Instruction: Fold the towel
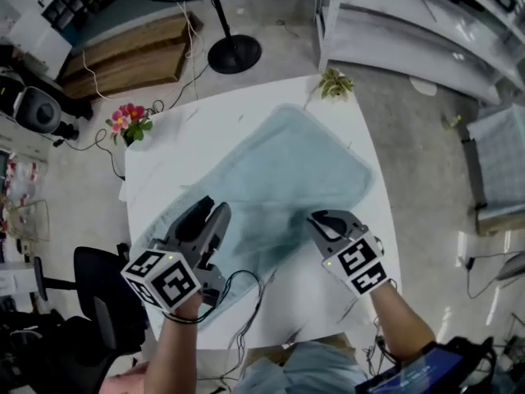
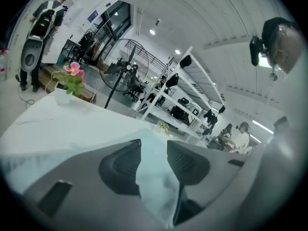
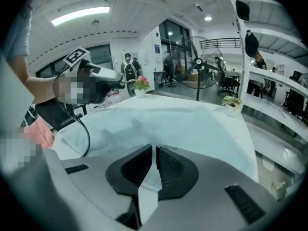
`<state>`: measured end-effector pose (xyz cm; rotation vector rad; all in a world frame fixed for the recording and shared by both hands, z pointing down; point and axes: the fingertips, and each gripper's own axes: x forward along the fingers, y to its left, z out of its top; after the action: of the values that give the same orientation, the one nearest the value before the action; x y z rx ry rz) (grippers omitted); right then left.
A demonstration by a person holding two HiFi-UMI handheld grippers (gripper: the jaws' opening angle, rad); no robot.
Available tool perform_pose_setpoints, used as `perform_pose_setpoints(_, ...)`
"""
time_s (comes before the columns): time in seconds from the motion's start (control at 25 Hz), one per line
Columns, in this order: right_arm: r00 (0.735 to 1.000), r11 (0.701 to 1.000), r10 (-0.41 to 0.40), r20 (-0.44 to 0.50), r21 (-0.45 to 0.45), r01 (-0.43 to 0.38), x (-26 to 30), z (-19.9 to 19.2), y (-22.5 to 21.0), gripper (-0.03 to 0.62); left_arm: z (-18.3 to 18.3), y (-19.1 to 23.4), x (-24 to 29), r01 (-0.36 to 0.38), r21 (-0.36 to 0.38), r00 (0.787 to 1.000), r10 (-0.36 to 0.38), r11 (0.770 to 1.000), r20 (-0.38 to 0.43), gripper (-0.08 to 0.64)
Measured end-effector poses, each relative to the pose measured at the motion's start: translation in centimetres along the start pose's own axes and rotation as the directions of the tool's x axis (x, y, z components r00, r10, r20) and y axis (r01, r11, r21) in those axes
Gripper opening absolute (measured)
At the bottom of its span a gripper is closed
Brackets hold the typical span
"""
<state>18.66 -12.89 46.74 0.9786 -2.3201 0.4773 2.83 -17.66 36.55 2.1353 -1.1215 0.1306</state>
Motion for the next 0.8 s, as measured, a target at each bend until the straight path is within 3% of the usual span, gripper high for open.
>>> perform_pose_setpoints(0.2,0.992,0.988,0.114,-0.053,-0.097,-0.119,1.1,0.3,5.9,0.043,-8.4,-1.3,-7.4,-0.032,-0.034,0.996,0.029,0.999,-0.087,0.17)
perform_pose_setpoints(0.4,0.98,0.965,0.15,-0.131,-0.197,-0.174,2.4,-1.0,11.1,0.044,-16.4,-0.7,-11.8,-0.117,-0.061,0.979,0.105,0.991,-0.175,0.181)
perform_pose_setpoints(0.6,0.971,0.95,0.177,-0.159,-0.231,-0.211,2.5,-1.3,13.6,0.044,-18.5,-0.7,-14.7,-0.133,-0.086,0.977,0.116,0.987,-0.181,0.186)
perform_pose_setpoints(0.8,0.965,0.941,0.203,-0.163,-0.24,-0.238,1.9,-0.9,16.5,0.043,-19.6,-0.2,-18.5,-0.156,-0.066,0.975,0.143,0.985,-0.17,0.19)
